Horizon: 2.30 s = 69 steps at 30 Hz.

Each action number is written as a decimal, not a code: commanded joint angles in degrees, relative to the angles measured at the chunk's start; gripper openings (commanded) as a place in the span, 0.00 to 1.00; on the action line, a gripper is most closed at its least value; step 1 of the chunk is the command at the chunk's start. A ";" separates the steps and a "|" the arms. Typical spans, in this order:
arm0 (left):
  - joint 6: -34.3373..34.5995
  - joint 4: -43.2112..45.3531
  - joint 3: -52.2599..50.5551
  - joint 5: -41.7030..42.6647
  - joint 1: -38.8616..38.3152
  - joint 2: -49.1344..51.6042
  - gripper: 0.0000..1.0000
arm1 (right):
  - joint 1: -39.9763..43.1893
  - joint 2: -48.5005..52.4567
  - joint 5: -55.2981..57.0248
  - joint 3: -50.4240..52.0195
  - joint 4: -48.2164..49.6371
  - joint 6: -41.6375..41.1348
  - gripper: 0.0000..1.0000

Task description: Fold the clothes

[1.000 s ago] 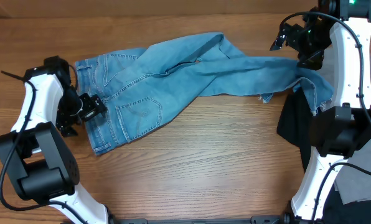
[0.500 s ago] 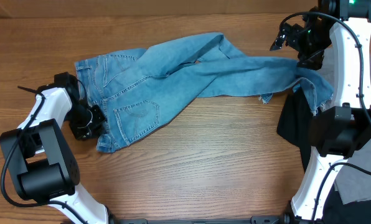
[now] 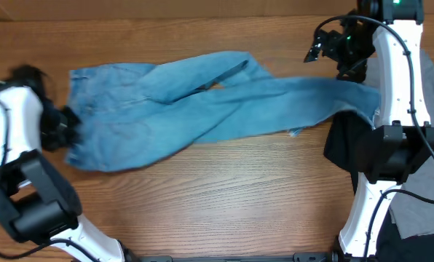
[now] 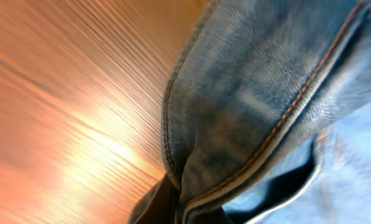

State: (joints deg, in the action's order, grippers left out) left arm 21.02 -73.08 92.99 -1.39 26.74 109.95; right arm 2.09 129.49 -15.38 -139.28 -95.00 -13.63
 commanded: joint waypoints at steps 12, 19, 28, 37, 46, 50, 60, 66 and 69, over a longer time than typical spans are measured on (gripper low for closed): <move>0.72 -2.38 14.01 -9.94 3.34 -0.20 0.63 | -2.51 -0.52 3.80 0.96 -2.05 0.15 1.00; 0.79 -3.15 15.69 -2.62 2.91 -0.20 1.00 | -2.89 -0.50 2.58 7.74 2.21 0.17 1.00; -1.77 -6.91 18.56 3.98 -5.20 -0.02 0.99 | -10.80 -0.42 -1.70 9.77 14.29 4.37 1.00; -1.05 -6.38 12.50 3.78 -15.61 2.67 1.00 | -22.75 3.28 15.04 9.97 23.10 4.85 0.99; -1.09 -8.00 6.43 1.86 -16.33 9.92 1.00 | -24.57 5.86 15.06 10.60 30.77 4.37 0.98; -1.09 -7.65 4.72 1.88 -16.68 12.02 1.00 | -24.59 7.93 15.13 10.62 30.91 5.18 0.97; -0.68 -3.63 -0.90 1.84 -16.65 13.00 1.00 | -24.90 13.77 10.38 10.62 31.10 6.62 0.93; -0.68 -2.93 -1.49 1.86 -16.65 13.00 1.00 | -24.94 16.22 10.19 10.67 31.04 6.64 0.93; -0.92 -2.89 -1.49 1.84 -16.63 13.00 1.00 | -24.94 16.61 10.40 10.67 31.28 6.67 0.89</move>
State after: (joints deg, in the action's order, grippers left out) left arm 20.60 -76.05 92.16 1.04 10.11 122.30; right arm -22.59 144.94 -4.45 -128.77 -64.05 -7.42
